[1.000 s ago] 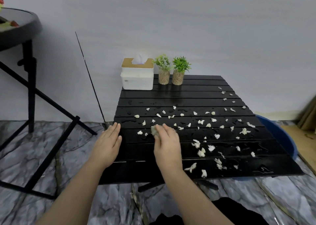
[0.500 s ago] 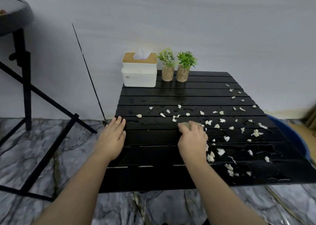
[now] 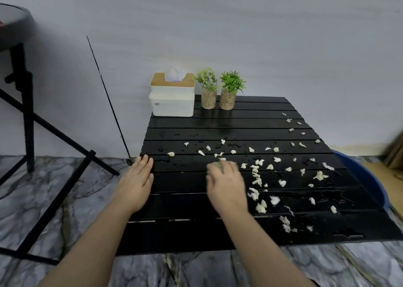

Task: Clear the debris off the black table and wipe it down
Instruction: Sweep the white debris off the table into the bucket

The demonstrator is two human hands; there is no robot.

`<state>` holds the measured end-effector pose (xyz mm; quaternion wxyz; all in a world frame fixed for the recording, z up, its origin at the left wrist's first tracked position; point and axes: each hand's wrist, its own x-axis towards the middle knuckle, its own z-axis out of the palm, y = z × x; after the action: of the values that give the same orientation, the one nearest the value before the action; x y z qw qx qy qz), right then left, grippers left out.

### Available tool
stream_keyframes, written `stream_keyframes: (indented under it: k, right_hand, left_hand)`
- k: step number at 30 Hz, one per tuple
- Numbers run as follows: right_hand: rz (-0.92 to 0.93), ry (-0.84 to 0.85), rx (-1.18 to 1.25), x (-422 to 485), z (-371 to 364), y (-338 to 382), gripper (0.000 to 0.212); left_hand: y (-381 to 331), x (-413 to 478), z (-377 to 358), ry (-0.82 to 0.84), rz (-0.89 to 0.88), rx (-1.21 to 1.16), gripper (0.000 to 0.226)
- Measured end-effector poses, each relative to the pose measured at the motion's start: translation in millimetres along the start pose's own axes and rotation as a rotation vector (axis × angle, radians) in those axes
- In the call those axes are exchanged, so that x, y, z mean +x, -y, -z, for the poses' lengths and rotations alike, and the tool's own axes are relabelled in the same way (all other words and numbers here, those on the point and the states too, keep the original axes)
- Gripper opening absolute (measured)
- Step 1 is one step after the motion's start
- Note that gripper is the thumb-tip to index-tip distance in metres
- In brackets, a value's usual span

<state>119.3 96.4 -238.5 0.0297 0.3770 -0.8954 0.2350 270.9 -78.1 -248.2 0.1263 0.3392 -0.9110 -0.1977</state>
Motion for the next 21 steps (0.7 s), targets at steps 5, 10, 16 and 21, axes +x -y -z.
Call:
stream_keyframes:
  k: [5,10,16,21]
  right_hand:
    - [-0.045,-0.213,0.366,11.8,8.9,6.3,0.025]
    - [0.095,-0.155,0.416,59.7,-20.1,81.5,0.03]
    - [0.18,0.066,0.106,82.3,-66.0,98.1,0.031]
    - [0.001,0.009,-0.049,87.2,-35.7,35.4,0.037]
  left_hand:
    - [0.6,19.9,3.1,-0.051,0.019,-0.051,0.05]
    - [1.4,48.2,1.2,0.024,0.013,0.025,0.049]
    - [8.3,53.2,-4.4,0.003,-0.001,0.025,0.048]
    - [7.4,49.7,-5.2,0.003,-0.002,0.023,0.048]
